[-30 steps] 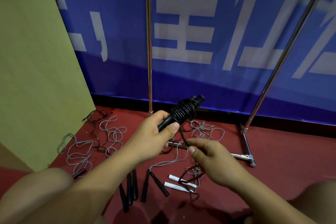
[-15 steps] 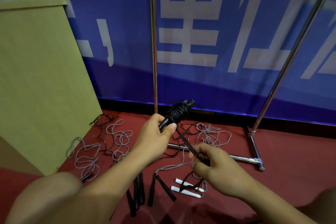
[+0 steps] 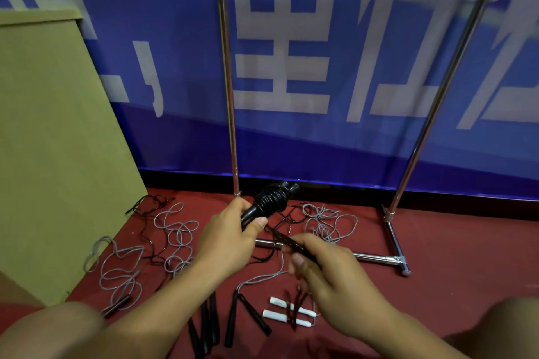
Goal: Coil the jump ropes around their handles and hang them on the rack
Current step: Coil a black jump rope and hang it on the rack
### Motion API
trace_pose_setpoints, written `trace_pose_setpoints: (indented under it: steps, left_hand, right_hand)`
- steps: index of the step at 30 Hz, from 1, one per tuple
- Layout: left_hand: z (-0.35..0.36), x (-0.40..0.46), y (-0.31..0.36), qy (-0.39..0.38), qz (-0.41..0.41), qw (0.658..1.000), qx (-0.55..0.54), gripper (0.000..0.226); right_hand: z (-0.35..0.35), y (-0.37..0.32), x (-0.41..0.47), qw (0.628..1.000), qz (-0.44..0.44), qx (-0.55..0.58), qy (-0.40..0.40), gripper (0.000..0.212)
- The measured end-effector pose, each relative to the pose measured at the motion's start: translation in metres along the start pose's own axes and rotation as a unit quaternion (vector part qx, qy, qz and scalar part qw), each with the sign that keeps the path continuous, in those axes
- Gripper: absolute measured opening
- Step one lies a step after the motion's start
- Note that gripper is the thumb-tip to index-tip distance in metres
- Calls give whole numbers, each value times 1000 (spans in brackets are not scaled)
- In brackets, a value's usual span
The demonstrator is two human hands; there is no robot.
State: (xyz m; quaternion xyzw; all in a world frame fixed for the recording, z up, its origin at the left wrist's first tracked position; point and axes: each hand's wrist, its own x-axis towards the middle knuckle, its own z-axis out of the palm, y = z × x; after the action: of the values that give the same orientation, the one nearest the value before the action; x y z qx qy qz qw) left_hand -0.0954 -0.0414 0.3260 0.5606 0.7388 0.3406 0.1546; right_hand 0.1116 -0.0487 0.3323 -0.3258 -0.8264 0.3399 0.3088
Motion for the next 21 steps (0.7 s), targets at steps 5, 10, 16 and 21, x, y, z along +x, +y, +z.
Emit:
trace_pose_setpoints:
  steps: [5, 10, 16, 21]
  left_hand:
    - [3, 0, 2, -11, 9, 999, 32, 18]
    - [1, 0, 2, -11, 9, 999, 49, 18]
    - [-4, 3, 2, 4, -2, 999, 47, 17]
    - [-6, 3, 0, 14, 10, 999, 41, 16]
  right_hand:
    - [-4, -1, 2, 997, -2, -55, 59, 15]
    - [-11, -2, 4, 974, -12, -200, 101, 16]
    - [-20, 4, 8, 962, 43, -223, 152, 18]
    - [-26, 11, 11, 958, 146, -245, 35, 16]
